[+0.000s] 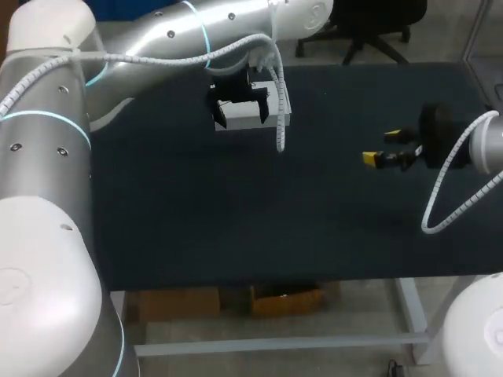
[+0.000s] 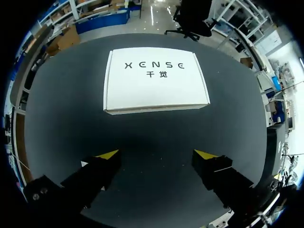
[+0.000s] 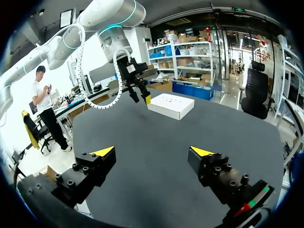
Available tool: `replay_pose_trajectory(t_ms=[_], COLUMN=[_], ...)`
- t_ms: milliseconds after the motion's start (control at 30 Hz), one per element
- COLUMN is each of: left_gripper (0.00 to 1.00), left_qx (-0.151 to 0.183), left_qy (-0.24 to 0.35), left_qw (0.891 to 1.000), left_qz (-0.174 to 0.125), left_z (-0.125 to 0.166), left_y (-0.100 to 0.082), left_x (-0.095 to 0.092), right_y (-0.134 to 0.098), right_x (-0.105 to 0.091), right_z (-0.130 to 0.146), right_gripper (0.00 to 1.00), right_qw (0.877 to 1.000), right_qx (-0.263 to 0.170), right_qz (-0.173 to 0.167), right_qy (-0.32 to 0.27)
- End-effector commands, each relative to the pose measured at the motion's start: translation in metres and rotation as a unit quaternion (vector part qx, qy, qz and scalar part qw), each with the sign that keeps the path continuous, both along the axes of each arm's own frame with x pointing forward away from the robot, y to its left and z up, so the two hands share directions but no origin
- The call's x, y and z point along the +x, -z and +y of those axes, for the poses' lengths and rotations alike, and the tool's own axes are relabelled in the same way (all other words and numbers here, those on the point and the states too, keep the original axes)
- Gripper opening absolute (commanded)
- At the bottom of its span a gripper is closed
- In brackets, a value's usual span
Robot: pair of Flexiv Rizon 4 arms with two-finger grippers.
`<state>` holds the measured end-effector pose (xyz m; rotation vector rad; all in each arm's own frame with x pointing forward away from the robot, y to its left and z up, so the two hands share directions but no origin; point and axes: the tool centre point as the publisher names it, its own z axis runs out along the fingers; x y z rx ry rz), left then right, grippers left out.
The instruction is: Assemble the packaging by folding the flat box into shape, placing the metal phone stand inside, and closing the box properly
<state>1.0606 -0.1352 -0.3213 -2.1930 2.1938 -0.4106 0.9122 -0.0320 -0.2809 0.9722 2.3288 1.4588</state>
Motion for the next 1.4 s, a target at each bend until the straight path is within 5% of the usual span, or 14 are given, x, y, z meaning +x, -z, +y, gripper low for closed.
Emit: replay_pose_trajectory(t_ms=[33,400,767,1133,1400], left_gripper=[1.0,1.0,1.0,1.0,1.0], left_qx=[-0.101,-0.166,-0.178,-0.168,-0.164], left_qy=[-0.014,-0.008,0.023,0.063,0.075], left_qw=[0.975,0.941,0.909,0.892,0.893], left_qz=[-0.197,-0.295,-0.376,-0.414,-0.413], left_z=[0.011,0.025,0.03,0.023,0.023], left_y=[-0.007,-0.011,-0.031,-0.052,-0.055], left_x=[-0.029,-0.044,-0.055,-0.05,-0.05], right_y=[0.001,0.001,0.001,0.001,0.001], right_x=[0.0,0.0,0.0,0.0,0.0], right_z=[-0.002,-0.002,-0.002,-0.002,-0.002], right_gripper=[1.0,1.0,1.0,1.0,1.0], right_qw=[1.0,1.0,1.0,1.0,1.0], right_qx=[0.004,0.004,0.004,0.004,0.004], right_qz=[-0.002,-0.002,-0.002,-0.002,-0.002], right_qy=[-0.002,-0.002,-0.002,-0.002,-0.002])
